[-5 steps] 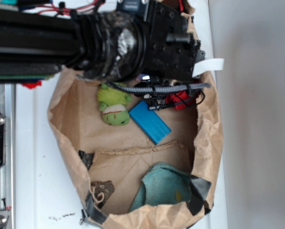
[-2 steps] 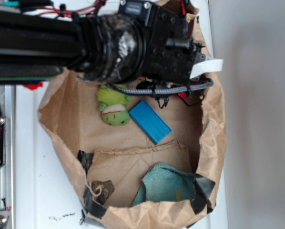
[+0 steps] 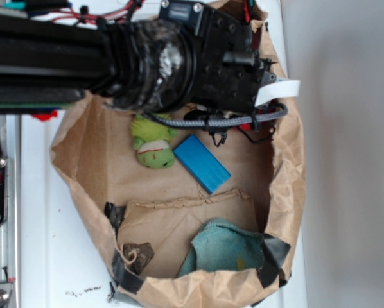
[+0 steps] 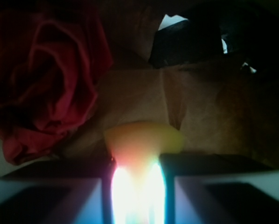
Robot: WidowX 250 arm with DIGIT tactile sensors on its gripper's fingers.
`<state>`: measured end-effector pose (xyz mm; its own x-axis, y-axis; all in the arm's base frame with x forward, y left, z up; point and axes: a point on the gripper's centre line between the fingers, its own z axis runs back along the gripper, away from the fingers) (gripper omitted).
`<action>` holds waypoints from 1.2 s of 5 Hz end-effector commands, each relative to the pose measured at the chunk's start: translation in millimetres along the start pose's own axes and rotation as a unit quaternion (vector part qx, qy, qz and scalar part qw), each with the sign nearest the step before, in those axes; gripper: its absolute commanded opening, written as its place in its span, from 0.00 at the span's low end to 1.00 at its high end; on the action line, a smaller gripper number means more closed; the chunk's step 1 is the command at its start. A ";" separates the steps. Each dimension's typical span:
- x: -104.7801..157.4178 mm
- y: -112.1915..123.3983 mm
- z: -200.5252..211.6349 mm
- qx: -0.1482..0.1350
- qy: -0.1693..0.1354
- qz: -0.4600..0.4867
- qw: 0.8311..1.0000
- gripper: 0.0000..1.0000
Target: Grab the green sponge.
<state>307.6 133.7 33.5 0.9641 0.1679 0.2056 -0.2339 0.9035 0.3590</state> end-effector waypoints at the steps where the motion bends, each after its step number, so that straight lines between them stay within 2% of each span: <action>1: 5.1 8.7 4.9 -0.001 -0.003 0.015 1.000 0.00; 2: -0.4 9.9 19.4 -0.017 0.009 0.007 1.000 0.00; 4: -30.7 14.4 77.4 -0.098 0.020 -0.043 0.994 0.00; 6: -43.3 12.6 116.4 -0.143 0.029 -0.060 0.987 0.00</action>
<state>245.2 75.9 113.4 0.9976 0.0429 0.0542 -0.0471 0.9957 0.0795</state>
